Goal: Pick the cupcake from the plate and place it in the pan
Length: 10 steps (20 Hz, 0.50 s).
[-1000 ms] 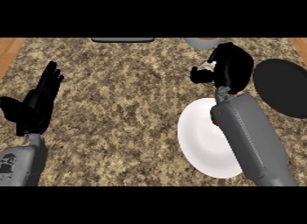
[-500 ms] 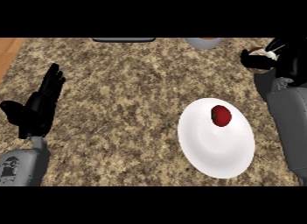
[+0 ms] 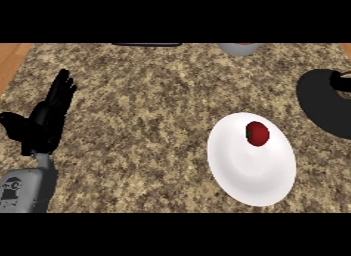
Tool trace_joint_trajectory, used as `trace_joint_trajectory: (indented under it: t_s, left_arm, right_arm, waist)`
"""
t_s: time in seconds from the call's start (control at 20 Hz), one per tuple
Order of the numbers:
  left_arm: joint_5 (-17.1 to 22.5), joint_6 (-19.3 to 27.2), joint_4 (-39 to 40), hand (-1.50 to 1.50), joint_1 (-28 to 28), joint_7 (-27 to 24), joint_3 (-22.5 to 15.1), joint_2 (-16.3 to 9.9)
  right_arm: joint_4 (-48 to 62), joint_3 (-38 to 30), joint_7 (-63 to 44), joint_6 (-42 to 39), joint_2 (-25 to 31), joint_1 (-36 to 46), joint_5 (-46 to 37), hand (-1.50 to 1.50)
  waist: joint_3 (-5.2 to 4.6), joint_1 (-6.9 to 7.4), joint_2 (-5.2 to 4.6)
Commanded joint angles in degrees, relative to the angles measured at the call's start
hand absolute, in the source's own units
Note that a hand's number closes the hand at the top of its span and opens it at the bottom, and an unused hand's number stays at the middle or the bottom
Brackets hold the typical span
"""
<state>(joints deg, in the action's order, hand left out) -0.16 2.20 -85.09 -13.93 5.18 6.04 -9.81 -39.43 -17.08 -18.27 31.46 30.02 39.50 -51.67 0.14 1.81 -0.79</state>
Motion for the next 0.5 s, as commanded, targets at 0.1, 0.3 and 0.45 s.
trace_joint_trajectory:
  t_s: [0.1, 0.3, 0.45]
  left_arm:
    - [0.0, -0.3, 1.1, 0.0, -2.6, 0.6, 0.1, -0.3]
    - [-0.4, -0.4, 1.9, 0.0, -3.6, 0.3, -0.8, 0.3]
    - [-0.7, 0.7, 2.4, 0.0, -2.7, -0.1, -1.1, 1.7]
  right_arm:
    - [13.7, -6.7, 12.7, 8.0, 4.6, -0.8, 4.5, 1.5]
    - [20.1, -8.6, 16.2, 7.1, 7.7, 2.8, 5.3, 1.5]
    - [20.2, -12.9, 19.4, 5.6, 4.8, 3.1, 11.2, 1.5]
  waist:
    - [0.23, 0.69, -0.64]
    - [0.25, 1.46, -0.89]
    - [0.49, 1.77, -1.15]
